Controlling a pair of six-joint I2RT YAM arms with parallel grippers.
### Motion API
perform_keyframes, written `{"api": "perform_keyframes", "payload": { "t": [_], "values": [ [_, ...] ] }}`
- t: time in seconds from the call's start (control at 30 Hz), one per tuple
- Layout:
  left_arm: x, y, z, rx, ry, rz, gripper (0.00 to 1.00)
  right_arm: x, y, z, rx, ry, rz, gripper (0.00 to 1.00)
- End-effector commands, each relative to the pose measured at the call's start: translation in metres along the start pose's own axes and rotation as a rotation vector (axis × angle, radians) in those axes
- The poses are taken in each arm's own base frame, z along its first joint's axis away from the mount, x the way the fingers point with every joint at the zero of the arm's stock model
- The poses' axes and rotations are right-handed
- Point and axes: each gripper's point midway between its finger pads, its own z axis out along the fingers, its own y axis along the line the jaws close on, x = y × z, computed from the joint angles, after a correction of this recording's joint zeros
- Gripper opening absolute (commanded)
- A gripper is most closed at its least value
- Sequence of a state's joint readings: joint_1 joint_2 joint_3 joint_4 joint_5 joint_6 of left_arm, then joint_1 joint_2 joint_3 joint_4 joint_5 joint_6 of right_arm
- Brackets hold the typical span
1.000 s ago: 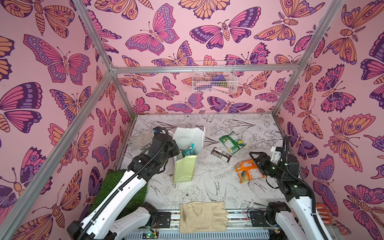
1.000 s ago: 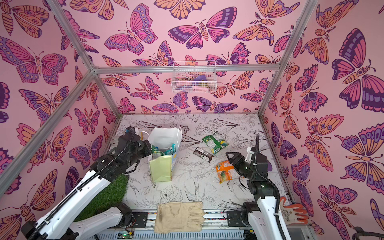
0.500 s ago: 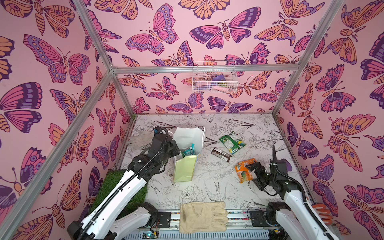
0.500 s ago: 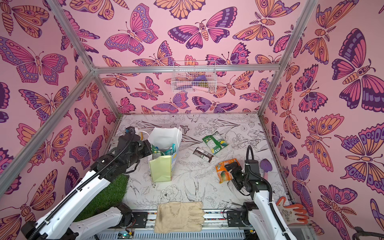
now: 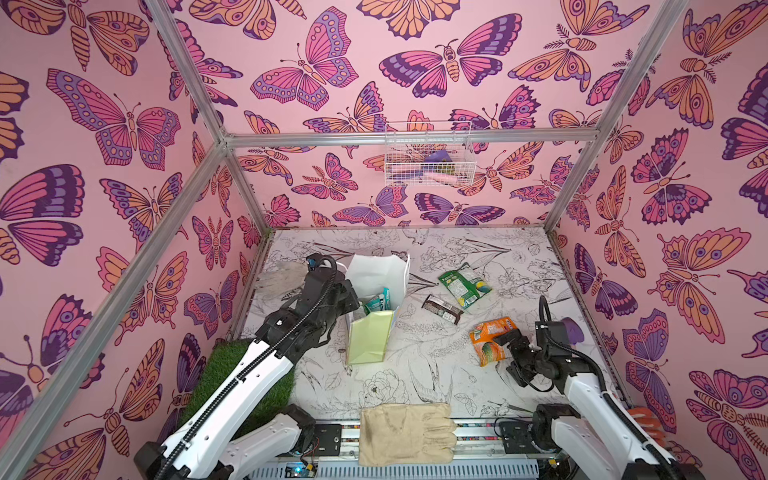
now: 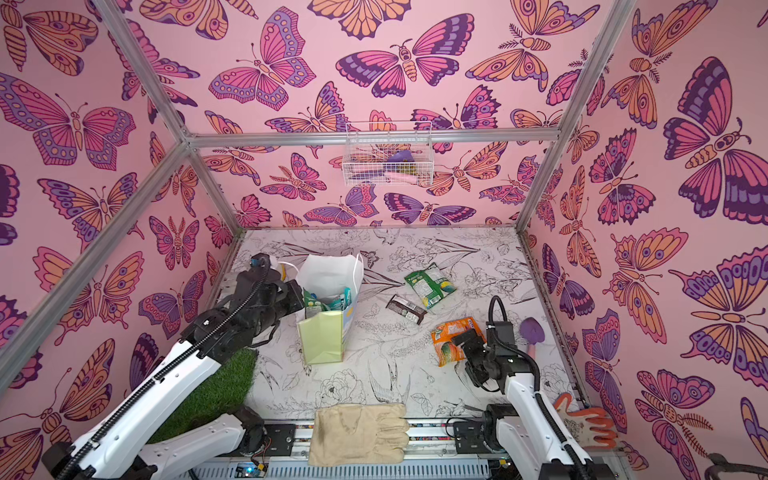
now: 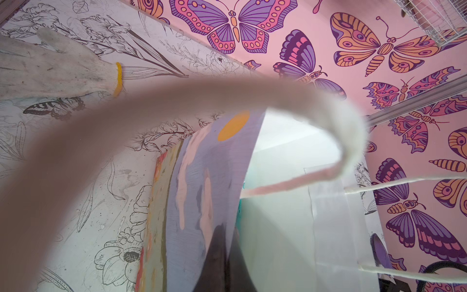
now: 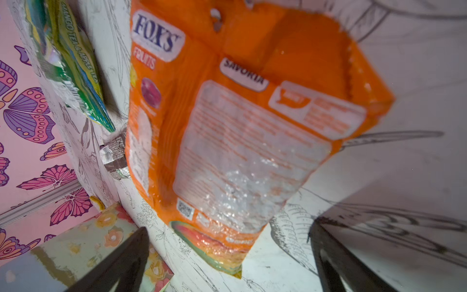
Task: Place the snacks into the paper bag
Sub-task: 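Lift the orange packet with the right gripper and adjust its hold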
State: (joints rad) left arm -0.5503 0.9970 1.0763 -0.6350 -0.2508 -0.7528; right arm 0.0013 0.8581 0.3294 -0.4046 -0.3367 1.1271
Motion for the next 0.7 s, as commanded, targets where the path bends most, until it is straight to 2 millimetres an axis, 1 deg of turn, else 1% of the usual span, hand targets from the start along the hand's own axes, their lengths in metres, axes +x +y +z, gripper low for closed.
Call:
{"api": "perform_keyframes", "payload": {
  "t": [0.0,0.1,0.2,0.27,0.33,0.37,0.47,0.53,0.63,0.67],
  "values": [
    [0.002,-0.002,0.002,0.014,0.003,-0.002,0.0,-0.016,0.002,0.006,0.012,-0.065,0.0,0.98],
    [0.001,-0.002,0.001,0.013,-0.001,0.0,0.0,-0.018,0.003,0.015,0.009,-0.055,-0.013,0.97],
    [0.001,-0.002,0.001,0.013,-0.002,0.001,0.0,-0.02,-0.003,0.026,0.028,-0.049,-0.02,0.93],
    [0.001,-0.002,0.001,0.015,0.0,0.001,0.0,-0.018,-0.006,0.033,0.036,-0.026,-0.023,0.88],
    [0.001,-0.002,0.0,0.014,-0.004,0.0,0.0,-0.015,-0.008,0.039,0.038,-0.002,-0.024,0.8],
    [0.0,-0.002,0.0,0.015,-0.005,0.0,0.0,-0.014,-0.009,0.04,0.039,0.004,-0.023,0.76],
    [0.0,-0.001,-0.001,0.015,-0.008,0.0,0.0,-0.014,-0.012,0.043,0.045,0.003,-0.029,0.58],
    [0.0,-0.001,0.0,0.014,-0.006,0.003,0.0,-0.016,-0.011,0.042,0.037,-0.006,-0.038,0.44],
    [-0.001,-0.002,0.0,0.018,-0.006,0.001,0.0,-0.017,-0.011,0.04,0.042,-0.018,-0.049,0.25],
    [0.0,-0.002,0.0,0.016,-0.005,0.002,0.0,-0.018,-0.01,0.039,0.039,-0.021,-0.052,0.21]
  ]
}}
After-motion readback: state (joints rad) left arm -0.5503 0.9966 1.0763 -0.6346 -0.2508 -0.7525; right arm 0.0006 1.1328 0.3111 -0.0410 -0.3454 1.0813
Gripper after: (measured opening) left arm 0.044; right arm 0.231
